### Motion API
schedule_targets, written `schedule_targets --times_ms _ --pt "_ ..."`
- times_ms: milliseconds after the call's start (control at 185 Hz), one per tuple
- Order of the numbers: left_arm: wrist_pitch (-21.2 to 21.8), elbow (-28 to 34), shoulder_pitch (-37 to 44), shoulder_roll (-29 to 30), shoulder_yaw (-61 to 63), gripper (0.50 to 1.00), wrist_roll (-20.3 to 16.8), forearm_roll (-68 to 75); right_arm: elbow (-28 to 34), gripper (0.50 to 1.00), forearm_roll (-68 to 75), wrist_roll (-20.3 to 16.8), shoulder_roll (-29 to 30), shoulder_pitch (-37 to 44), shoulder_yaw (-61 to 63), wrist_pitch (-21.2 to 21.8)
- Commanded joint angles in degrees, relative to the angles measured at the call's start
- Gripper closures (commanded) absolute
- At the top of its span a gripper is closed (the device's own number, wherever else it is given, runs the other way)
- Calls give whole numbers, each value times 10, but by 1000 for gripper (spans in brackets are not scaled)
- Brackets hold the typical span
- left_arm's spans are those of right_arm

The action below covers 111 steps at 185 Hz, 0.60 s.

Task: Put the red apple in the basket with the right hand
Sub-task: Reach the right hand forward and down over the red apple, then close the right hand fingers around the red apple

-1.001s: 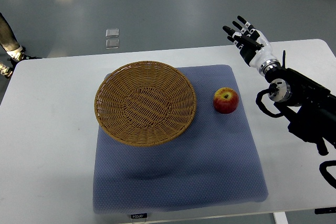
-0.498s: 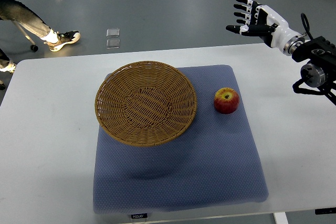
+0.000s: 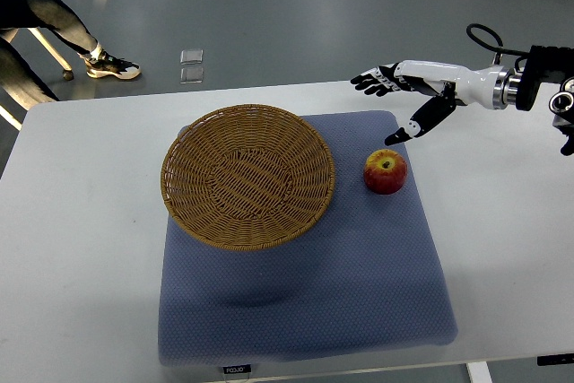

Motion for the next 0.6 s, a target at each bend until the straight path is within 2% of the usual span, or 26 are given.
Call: schedule_targets --times_ms 0,151,276,595 --pt "0 0 0 0 0 500 0 0 10 576 -58 0 5 1 0 12" --pt "0 1 0 0 0 500 0 0 10 579 -156 -1 24 -4 -19 5" --pt "0 0 0 0 0 500 0 0 8 579 -222 -3 37 -10 -41 -31" --pt "0 0 0 0 0 500 0 0 3 579 -266 -4 38 -12 -77 -65"
